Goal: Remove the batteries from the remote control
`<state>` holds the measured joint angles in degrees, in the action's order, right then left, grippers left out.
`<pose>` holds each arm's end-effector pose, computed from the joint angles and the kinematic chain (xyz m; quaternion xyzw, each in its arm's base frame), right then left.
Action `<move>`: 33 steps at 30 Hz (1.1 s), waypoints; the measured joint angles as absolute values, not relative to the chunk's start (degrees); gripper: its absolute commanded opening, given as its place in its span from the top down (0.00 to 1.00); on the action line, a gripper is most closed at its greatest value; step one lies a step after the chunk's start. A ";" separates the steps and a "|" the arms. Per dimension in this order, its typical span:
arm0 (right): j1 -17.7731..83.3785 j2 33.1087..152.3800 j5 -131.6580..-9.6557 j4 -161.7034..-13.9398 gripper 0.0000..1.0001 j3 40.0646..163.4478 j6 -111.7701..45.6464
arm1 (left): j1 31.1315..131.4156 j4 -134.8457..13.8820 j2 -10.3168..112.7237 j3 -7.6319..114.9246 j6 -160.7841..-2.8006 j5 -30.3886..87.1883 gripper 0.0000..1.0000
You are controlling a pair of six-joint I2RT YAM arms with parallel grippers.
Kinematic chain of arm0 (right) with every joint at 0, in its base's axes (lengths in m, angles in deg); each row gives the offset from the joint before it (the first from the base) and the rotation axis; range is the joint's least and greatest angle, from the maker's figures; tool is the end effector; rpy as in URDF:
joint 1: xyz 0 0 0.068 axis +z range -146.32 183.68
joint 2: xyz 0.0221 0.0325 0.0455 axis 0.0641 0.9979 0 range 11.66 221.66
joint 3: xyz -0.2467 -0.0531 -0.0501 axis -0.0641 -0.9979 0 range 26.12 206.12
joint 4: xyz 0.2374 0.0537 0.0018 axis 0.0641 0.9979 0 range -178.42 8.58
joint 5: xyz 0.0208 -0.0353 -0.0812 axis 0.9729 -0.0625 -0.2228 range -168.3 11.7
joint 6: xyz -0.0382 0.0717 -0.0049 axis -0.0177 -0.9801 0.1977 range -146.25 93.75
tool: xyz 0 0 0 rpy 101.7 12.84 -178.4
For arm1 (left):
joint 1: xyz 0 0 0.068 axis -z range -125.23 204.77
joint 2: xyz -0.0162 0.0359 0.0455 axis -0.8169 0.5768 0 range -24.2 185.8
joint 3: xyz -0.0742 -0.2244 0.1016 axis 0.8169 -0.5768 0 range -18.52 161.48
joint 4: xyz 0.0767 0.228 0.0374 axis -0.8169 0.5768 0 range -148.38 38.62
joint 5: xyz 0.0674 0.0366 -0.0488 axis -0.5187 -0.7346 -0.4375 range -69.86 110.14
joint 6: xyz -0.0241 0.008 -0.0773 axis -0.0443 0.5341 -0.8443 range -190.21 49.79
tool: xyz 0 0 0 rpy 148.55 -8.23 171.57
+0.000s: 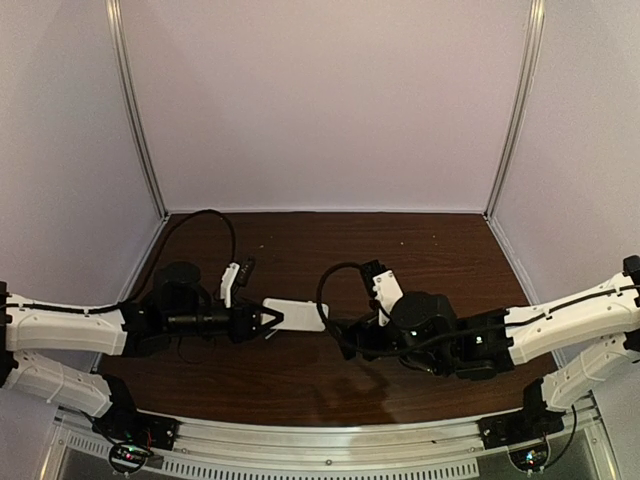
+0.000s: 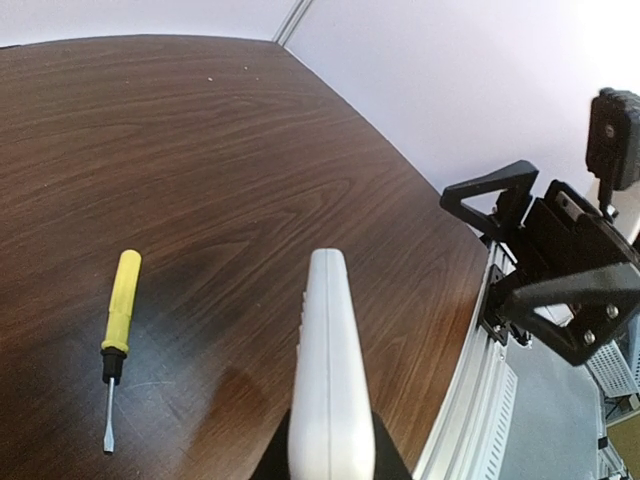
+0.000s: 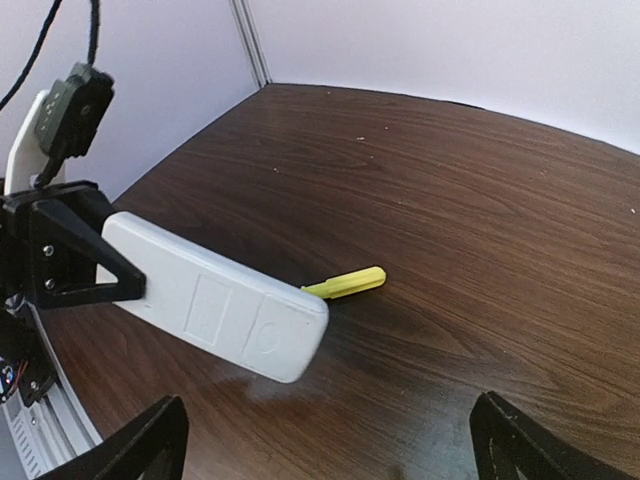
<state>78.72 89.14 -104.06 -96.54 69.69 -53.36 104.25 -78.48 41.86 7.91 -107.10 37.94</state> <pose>0.1099 0.2924 0.2196 -0.2271 0.8027 0.2845 0.4724 0.1555 -0.2151 0.1952 0.1772 0.7923 -0.4823 0.3291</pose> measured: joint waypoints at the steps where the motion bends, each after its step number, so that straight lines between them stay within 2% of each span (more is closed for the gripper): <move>1: 77.96 88.13 -103.47 -96.71 0.00 68.71 -54.39 | 104.14 -78.65 41.66 7.63 -107.07 38.09 1.00; 9: 69.26 85.29 -90.40 -102.83 0.00 61.93 -60.03 | 102.48 -81.91 41.01 6.36 -108.25 43.58 1.00; 17: 66.77 84.11 -77.85 -109.61 0.00 58.28 -62.45 | 99.37 -93.29 45.99 4.22 -115.88 54.95 1.00; 27: 66.31 86.10 -71.18 -116.32 0.00 57.93 -65.21 | 96.86 -107.20 49.68 -0.22 -126.24 62.51 1.00; 33: 66.31 89.46 -68.80 -118.26 0.02 57.93 -66.17 | 96.68 -110.19 49.79 -0.74 -128.71 63.03 1.00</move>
<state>66.31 89.46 -68.80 -118.26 57.93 -66.17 96.68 -110.19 49.79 -0.74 -128.71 63.03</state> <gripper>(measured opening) 0.993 0.158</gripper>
